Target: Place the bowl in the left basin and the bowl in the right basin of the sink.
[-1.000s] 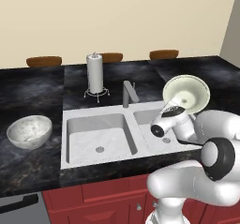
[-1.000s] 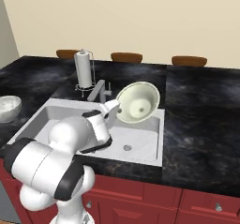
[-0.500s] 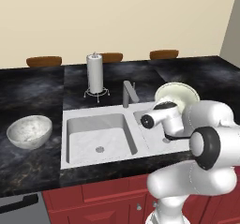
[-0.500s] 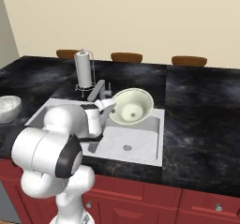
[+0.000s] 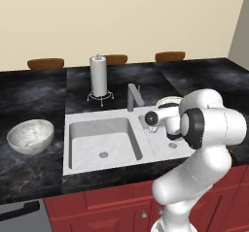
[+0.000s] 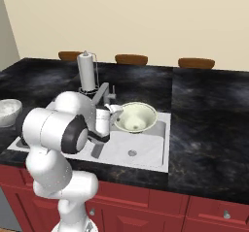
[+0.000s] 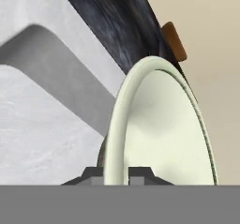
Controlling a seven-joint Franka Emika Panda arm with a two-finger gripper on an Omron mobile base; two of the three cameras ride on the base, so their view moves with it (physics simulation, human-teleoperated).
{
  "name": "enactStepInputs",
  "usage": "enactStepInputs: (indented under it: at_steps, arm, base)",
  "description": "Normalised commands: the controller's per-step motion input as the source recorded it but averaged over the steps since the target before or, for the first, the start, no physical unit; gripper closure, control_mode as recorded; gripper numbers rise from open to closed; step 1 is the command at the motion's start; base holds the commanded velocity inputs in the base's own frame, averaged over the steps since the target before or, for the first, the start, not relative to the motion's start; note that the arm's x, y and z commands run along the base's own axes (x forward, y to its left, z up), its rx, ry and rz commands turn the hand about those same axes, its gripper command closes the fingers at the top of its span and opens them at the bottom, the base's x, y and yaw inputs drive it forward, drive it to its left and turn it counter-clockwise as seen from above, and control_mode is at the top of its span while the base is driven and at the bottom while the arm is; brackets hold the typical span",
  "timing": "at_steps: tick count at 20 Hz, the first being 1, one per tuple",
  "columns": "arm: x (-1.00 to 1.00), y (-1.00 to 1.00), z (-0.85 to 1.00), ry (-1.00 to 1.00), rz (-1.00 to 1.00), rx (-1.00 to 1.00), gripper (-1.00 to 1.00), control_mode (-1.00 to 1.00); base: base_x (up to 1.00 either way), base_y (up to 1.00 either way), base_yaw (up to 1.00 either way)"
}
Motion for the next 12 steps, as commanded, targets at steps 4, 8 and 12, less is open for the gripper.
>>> enactStepInputs:
  at_steps: [4,8,12]
  arm:
    - [0.30,0.00,-0.60,0.07,0.07,0.00,1.00,-1.00]
    - [0.15,0.00,-0.36,0.00,0.02,-0.01,1.00,-1.00]
    - [0.01,0.00,-0.42,0.00,0.00,-0.04,1.00,-1.00]
  base:
    - [0.00,0.00,0.00]
    - [0.00,0.00,0.00]
    - [0.00,0.00,0.00]
